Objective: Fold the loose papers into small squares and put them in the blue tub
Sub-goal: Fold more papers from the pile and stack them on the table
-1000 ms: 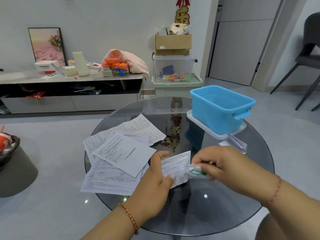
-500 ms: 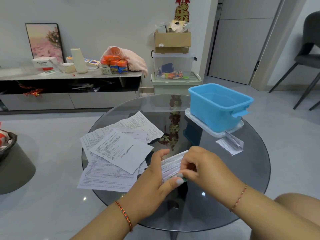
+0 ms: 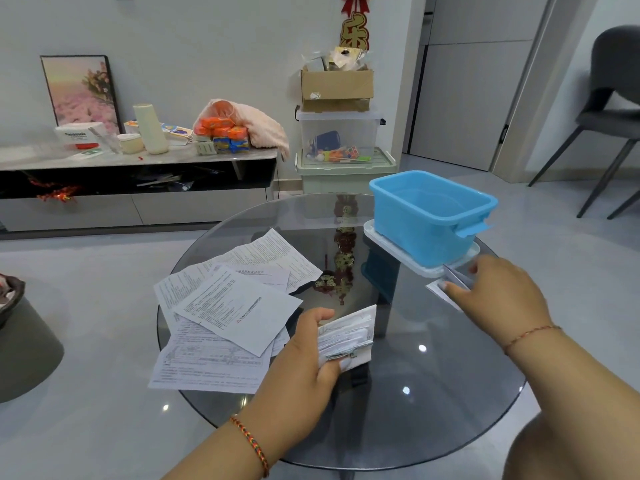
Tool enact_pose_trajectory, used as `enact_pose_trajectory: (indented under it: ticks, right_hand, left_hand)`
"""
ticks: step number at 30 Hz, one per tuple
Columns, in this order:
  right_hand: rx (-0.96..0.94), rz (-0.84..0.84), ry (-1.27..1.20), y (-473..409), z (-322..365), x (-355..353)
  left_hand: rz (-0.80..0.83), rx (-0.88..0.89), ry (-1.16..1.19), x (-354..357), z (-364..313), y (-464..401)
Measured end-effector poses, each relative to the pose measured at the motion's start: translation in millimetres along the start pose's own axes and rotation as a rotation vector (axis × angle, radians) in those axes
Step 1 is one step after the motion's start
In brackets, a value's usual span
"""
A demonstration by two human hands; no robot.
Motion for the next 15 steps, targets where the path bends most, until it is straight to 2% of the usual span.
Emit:
enact_pose_trajectory:
  ticks: [3, 6, 9, 12, 15]
  right_hand:
    - [0.091, 0.083, 0.046, -12, -18, 18]
    - [0.063, 0.068, 0.021, -14, -18, 17]
    - [-0.182, 0.041, -0.198, 1, 8, 0]
    - [-0.479, 0.244, -0.5, 33, 50, -21]
    - [-0.664, 0.396, -0.54, 58, 75, -18]
  left_hand:
    - [-0.002, -0.013, 0.023, 0, 1, 0]
    - [0.019, -0.03, 0.048, 0, 2, -1]
    - [0.042, -0.033, 0.049, -1, 1, -2]
    - [0.084, -0.038, 0.051, -1, 2, -1]
    - [0.123, -0.025, 0.072, 0, 2, -2]
Point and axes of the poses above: each hand's wrist, its own y-axis away from the middle knuckle, its own x-axis out of the palm, z = x × y, the point moved 7 cm from there along -y, towards the middle knuckle, and after that the axes turned 5 degrees about z, right-handed, at the moved point
